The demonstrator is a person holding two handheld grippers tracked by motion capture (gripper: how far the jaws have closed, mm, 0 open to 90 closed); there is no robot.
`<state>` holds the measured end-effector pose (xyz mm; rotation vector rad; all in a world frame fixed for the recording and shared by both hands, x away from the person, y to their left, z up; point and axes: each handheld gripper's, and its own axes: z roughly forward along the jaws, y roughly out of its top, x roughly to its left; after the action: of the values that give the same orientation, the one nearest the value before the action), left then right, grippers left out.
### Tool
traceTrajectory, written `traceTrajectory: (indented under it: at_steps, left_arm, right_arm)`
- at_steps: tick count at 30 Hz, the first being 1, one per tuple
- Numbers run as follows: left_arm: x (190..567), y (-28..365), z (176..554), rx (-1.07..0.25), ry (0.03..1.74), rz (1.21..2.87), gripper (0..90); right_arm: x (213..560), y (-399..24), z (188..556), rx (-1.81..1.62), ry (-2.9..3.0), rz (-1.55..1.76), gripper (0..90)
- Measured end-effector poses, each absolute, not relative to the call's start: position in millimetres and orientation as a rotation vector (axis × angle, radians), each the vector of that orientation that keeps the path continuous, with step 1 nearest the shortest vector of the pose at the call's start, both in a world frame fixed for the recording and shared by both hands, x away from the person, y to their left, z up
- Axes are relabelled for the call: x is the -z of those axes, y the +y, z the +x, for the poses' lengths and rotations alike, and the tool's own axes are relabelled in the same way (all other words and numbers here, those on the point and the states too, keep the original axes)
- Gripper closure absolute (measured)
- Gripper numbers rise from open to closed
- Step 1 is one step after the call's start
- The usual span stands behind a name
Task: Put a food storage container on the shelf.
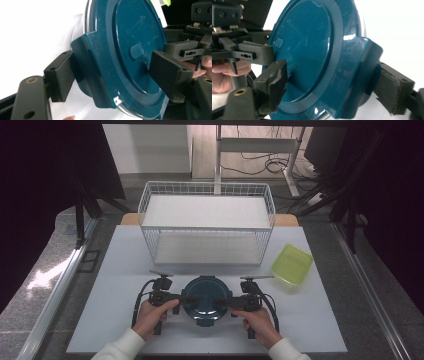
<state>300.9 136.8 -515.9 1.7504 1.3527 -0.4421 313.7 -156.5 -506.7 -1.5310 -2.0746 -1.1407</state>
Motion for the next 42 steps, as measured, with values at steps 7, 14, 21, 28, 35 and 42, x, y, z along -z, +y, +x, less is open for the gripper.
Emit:
traceTrajectory:
  at_steps: [7, 14, 21, 28, 35, 42]
  left_arm:
    - [511.8, 138.7, 296.6, 0.429, 1.353, 1.728, 28.9]
    - [504.1, 136.1, 286.0, 0.369, 1.359, 1.722, 32.1]
    - [500.2, 134.7, 281.1, 0.34, 1.351, 1.729, 33.6]
    - [497.3, 134.1, 277.9, 0.325, 1.351, 1.724, 34.9]
    - [496.0, 134.4, 277.7, 0.315, 1.352, 1.714, 36.2]
    - [494.0, 133.6, 277.6, 0.314, 1.346, 1.712, 36.3]
  right_arm:
    - [506.4, -162.4, 312.8, 1.153, -2.018, -1.554, 25.3]
    - [501.1, -165.3, 306.4, 1.157, -2.0, -1.582, 29.7]
    - [497.9, -167.4, 302.3, 1.157, -1.965, -1.615, 32.0]
    - [495.1, -168.3, 300.5, 1.149, -1.95, -1.625, 33.3]
    - [492.0, -167.5, 298.9, 1.165, -1.976, -1.623, 33.5]
    - [488.4, -167.8, 299.6, 1.179, -2.009, -1.607, 33.5]
